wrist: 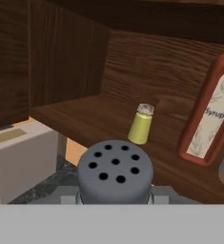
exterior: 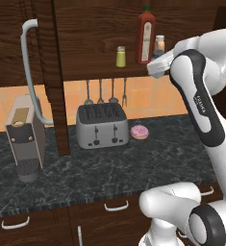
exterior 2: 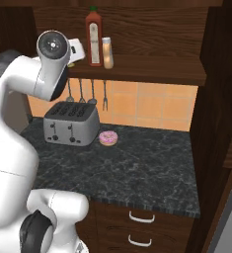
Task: Put the shaker and condiment bottle from the counter next to their counterparts in the cabinet.
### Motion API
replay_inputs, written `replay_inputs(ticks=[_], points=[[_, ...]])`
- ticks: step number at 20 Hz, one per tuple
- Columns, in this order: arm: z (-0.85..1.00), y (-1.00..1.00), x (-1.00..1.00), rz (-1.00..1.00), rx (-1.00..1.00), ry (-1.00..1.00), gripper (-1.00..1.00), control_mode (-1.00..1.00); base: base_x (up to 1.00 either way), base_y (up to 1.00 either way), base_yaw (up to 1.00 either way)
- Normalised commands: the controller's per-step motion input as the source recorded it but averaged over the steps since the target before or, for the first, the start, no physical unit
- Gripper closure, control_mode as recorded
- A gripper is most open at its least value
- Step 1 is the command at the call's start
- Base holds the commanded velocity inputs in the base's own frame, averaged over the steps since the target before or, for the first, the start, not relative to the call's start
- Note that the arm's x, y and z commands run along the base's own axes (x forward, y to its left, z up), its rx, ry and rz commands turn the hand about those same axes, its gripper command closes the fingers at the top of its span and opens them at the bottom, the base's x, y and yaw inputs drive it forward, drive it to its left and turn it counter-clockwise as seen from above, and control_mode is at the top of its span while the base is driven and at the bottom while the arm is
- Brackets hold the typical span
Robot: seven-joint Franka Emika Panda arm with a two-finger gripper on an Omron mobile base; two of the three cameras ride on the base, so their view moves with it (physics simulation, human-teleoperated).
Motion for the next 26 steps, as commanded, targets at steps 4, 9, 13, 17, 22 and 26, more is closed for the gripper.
replay_inputs(ticks=[4,9,13,17,22,26], points=[[0.00,0.00,0.28,0.00,0.00,0.00,1.00,-1.00,0.00,0.00,0.00],[0.00,0.00,0.54,0.00,0.00,0.00,1.00,-1.00,0.00,0.00,0.00],[-0.04,0.00,0.52,0.00,0.00,0.00,1.00,-1.00,0.00,0.00,0.00],[-0.13,0.00,0.31,0.00,0.00,0.00,1.00,-1.00,0.00,0.00,0.00],[-0.18,0.00,0.21,0.00,0.00,0.00,1.00,-1.00,0.00,0.00,0.00],[-0.01,0.00,0.28,0.00,0.01,0.04,1.00,-1.00,0.00,0.00,0.00]])
